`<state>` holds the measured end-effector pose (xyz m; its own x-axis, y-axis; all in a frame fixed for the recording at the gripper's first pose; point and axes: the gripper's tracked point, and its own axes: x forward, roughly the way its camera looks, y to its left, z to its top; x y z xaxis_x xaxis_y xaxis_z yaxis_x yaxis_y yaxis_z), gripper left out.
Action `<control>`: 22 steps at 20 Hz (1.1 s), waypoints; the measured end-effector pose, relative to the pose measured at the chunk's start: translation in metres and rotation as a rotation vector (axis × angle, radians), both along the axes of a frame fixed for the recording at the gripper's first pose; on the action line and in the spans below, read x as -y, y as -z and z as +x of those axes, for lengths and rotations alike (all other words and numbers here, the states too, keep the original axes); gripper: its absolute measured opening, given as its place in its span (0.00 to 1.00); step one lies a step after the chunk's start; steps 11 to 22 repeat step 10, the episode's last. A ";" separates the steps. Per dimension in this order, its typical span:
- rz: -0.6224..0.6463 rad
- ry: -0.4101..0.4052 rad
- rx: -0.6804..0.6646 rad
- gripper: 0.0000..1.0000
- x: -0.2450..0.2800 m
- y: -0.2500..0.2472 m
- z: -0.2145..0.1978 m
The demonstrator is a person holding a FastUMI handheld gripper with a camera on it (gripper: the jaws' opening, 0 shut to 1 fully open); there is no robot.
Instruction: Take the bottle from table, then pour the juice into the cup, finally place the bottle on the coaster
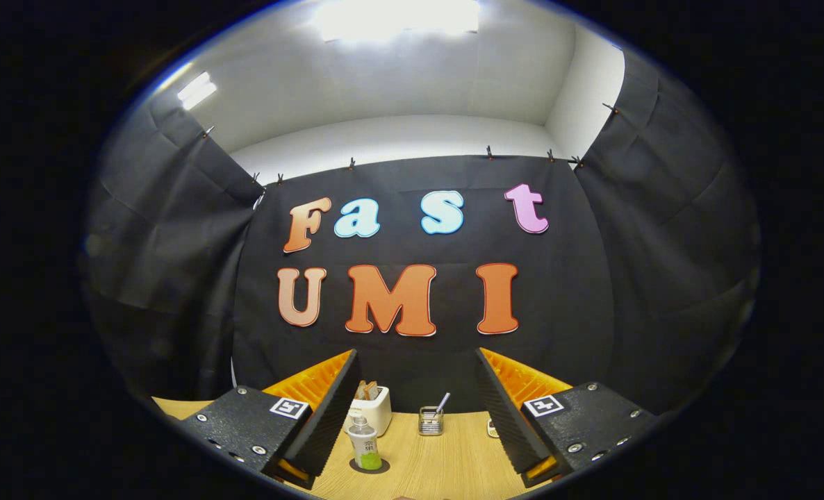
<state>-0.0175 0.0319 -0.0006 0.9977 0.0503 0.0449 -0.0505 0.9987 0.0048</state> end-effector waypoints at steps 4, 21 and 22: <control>0.018 -0.023 -0.003 0.97 -0.006 0.000 -0.001; -0.008 -0.010 0.002 0.97 -0.006 -0.001 0.001; -0.008 -0.010 0.002 0.97 -0.006 -0.001 0.001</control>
